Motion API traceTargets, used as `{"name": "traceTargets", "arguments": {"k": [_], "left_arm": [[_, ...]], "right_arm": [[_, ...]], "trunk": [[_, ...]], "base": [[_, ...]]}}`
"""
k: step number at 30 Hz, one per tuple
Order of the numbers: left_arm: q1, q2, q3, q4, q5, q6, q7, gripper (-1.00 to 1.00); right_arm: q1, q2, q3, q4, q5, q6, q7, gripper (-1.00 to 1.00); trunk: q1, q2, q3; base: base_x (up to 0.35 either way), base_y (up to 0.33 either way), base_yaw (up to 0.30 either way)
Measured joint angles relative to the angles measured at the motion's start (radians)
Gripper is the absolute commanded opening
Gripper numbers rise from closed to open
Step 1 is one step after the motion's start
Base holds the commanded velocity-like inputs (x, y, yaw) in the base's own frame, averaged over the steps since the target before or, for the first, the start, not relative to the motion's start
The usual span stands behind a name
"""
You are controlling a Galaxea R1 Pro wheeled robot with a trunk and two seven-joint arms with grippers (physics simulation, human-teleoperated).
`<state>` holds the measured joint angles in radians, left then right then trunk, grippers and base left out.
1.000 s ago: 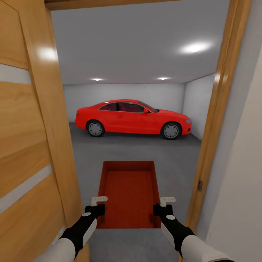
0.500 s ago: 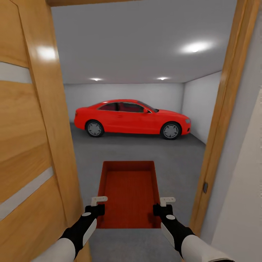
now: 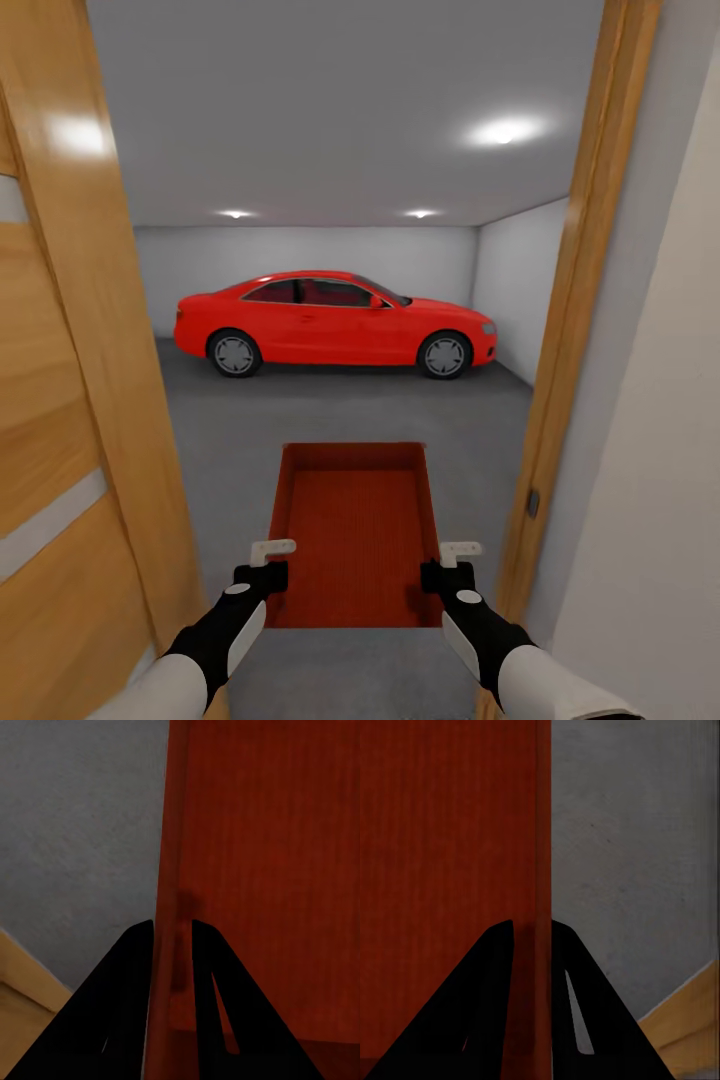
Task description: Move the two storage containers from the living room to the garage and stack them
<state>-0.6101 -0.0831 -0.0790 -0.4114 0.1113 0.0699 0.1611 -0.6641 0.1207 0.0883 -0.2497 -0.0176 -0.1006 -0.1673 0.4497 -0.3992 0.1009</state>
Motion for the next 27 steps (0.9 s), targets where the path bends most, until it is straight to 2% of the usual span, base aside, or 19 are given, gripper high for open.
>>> {"name": "traceTargets", "arguments": {"k": [9, 17, 27], "left_arm": [[0.000, 0.000, -0.001, 0.000, 0.000, 0.000, 0.000, -1.00], [0.000, -0.001, 0.000, 0.002, 0.000, -0.003, 0.001, -1.00], [0.000, 0.003, 0.003, -0.001, -0.001, 0.000, -0.009, -1.00]], "right_arm": [[0.000, 0.000, 0.000, 0.000, 0.000, -0.001, 0.000, -1.00], [0.000, -0.001, 0.001, 0.000, 0.000, -0.002, 0.001, -1.00], [0.000, 0.001, -0.003, 0.000, 0.000, -0.001, 0.003, -1.00]], "trunk": [[0.000, 0.000, -0.004], [0.000, 0.000, -0.005], [-0.001, 0.000, -0.005]], "base": [[0.000, 0.000, -0.169], [0.015, 0.000, -0.024], [0.296, 0.000, 0.000]]}}
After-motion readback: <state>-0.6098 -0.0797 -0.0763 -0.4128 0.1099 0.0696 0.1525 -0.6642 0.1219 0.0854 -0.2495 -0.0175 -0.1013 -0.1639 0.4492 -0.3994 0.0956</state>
